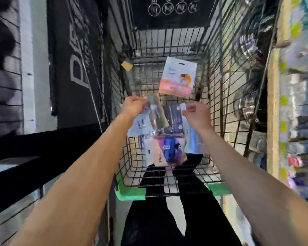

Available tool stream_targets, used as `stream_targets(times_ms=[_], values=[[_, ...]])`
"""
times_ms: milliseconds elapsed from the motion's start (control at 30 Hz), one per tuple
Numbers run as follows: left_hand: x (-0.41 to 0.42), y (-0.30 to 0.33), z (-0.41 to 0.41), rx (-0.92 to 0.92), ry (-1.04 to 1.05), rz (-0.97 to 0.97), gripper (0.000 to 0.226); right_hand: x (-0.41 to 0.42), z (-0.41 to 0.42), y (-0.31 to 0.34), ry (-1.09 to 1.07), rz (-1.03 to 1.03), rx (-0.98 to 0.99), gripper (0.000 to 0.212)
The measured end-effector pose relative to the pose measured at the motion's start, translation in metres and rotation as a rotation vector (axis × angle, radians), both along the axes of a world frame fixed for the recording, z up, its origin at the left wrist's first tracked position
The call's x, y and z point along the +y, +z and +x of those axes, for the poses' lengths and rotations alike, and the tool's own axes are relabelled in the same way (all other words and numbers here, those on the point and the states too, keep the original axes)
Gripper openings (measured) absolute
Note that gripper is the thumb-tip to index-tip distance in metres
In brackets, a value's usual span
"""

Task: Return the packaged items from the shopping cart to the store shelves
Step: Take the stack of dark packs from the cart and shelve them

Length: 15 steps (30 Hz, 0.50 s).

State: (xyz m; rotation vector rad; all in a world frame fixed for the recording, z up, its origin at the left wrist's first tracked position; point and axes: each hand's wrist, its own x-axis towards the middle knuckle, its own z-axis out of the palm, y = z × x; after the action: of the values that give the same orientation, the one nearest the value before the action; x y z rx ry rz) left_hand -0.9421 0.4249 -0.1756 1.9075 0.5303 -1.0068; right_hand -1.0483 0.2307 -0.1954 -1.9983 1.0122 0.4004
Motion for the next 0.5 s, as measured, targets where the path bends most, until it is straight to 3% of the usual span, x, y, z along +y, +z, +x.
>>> stream_targets(times_ms=[267,400,500], values=[[-0.004,-0.038,0.005,0.049,-0.009,-0.112,0.007,-0.030,0.019,-0.079,0.000,-0.029,0.338,0.024],[-0.019,-0.047,0.007,0.074,-0.029,-0.148,0.006,-0.037,0.023,-0.097,0.032,0.002,0.431,0.068],[-0.026,-0.055,0.005,0.063,-0.113,-0.190,0.020,-0.042,0.024,-0.103,-0.031,0.073,0.459,0.072]])
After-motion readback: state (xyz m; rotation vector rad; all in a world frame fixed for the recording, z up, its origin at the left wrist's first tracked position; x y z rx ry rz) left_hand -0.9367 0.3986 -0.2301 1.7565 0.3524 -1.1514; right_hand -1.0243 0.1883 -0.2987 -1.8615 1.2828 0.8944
